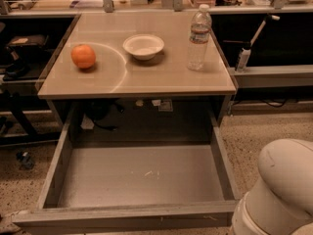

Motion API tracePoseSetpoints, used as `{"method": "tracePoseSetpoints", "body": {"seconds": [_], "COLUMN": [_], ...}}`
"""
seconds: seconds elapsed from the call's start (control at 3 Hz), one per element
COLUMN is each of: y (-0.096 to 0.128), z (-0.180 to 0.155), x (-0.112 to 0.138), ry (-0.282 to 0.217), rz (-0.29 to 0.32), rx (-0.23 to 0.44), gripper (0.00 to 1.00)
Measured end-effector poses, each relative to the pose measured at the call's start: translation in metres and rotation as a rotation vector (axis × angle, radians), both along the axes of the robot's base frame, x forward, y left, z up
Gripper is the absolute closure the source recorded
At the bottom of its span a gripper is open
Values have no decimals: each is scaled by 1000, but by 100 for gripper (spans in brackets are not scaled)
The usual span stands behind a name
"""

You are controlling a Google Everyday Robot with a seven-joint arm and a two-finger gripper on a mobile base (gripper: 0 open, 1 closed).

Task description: Close top drawer

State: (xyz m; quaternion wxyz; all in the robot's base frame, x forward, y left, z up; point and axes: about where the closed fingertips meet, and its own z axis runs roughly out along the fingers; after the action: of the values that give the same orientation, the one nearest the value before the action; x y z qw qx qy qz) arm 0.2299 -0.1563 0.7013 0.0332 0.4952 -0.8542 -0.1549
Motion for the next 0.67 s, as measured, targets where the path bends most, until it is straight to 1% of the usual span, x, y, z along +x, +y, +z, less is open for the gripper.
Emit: {"method": "tracePoseSetpoints", "body": {"seconds": [0.33,0.67], "y": [0,10], "z": [0,-23], "x": [0,18], "ry": [0,-16], "rz": [0,-33], "rx": [0,35], "gripper": [100,100]}}
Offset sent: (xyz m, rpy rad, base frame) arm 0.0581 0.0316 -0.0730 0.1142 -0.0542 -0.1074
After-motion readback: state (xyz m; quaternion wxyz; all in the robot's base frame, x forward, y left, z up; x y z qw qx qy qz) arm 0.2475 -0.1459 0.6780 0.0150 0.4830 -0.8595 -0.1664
